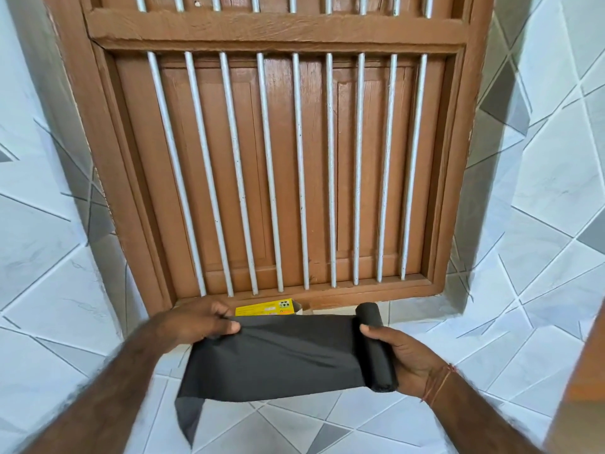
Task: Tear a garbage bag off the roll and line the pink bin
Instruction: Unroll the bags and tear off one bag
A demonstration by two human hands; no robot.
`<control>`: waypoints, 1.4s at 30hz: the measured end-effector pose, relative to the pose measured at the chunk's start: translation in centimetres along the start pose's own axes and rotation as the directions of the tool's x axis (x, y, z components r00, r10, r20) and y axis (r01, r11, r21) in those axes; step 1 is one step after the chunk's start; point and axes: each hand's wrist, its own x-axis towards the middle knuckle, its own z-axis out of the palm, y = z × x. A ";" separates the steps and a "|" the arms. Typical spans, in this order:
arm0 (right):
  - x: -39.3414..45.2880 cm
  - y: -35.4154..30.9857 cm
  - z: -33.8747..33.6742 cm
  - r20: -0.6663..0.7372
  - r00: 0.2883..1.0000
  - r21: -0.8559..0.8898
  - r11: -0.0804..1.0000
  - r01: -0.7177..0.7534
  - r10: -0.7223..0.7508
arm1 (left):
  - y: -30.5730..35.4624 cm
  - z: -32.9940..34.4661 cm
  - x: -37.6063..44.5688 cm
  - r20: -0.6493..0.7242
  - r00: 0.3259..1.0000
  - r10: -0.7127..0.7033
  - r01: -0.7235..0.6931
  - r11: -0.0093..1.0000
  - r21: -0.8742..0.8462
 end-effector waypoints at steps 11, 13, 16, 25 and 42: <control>-0.2 -1.9 5.0 0.376 0.925 -0.294 0.940 0.174 -0.053 | 4.7 8.1 0.4 0.136 0.975 0.175 -0.102 0.898 -0.429; -0.1 -2.1 5.3 0.411 0.911 -0.289 0.942 0.172 -0.041 | 5.5 9.9 1.3 0.166 0.961 0.223 -0.095 0.825 -0.557; -0.5 -2.5 4.3 0.356 0.934 -0.246 0.960 0.135 -0.041 | 5.9 9.6 1.5 0.142 0.970 0.198 -0.074 0.796 -0.601; -1.4 -1.7 0.5 0.100 0.994 0.007 0.999 0.032 -0.033 | 5.4 4.1 1.1 0.169 0.969 0.181 -0.102 0.913 -0.396; -1.9 -2.9 3.2 0.276 0.958 -0.168 0.978 0.125 -0.075 | 4.0 3.8 -0.5 0.252 0.963 0.091 -0.094 0.996 0.001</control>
